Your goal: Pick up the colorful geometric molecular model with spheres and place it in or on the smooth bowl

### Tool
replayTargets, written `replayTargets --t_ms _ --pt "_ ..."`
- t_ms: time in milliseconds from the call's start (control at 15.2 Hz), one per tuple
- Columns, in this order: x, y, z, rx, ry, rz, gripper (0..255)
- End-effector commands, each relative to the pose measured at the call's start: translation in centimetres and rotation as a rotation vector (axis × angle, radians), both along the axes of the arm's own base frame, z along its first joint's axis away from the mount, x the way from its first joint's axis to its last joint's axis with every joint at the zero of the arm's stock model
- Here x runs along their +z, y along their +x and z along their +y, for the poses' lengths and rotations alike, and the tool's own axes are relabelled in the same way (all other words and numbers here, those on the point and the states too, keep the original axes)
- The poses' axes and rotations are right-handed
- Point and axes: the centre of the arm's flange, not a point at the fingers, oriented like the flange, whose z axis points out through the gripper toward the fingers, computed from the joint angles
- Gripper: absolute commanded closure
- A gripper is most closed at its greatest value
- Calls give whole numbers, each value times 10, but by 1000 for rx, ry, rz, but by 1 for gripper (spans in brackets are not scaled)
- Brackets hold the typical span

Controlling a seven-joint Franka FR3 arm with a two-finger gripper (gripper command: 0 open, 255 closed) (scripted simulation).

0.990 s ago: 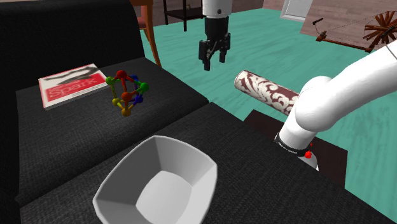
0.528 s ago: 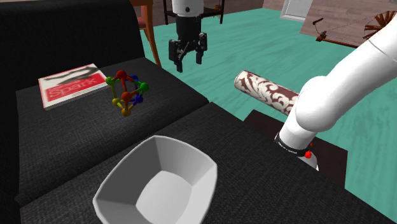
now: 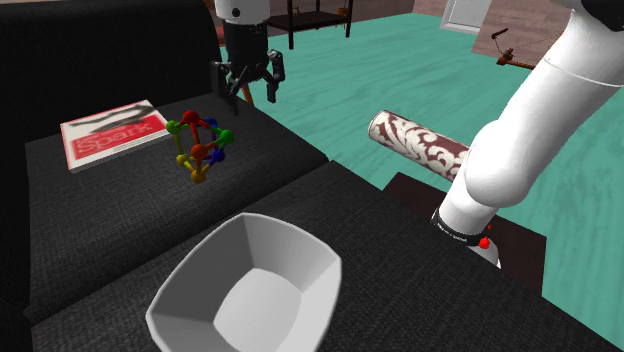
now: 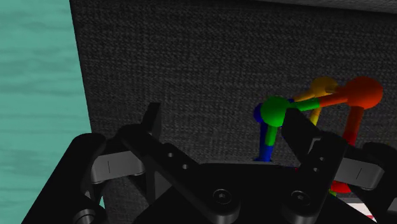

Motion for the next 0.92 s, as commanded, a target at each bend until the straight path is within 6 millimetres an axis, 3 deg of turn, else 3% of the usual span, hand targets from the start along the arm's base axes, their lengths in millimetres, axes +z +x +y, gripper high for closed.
replayTargets --t_ms 0,462,858 --pt "3 16 25 -15 4 -14 0" --pt "15 64 97 -58 9 -62 0" --pt "-16 67 97 -58 9 -62 0"
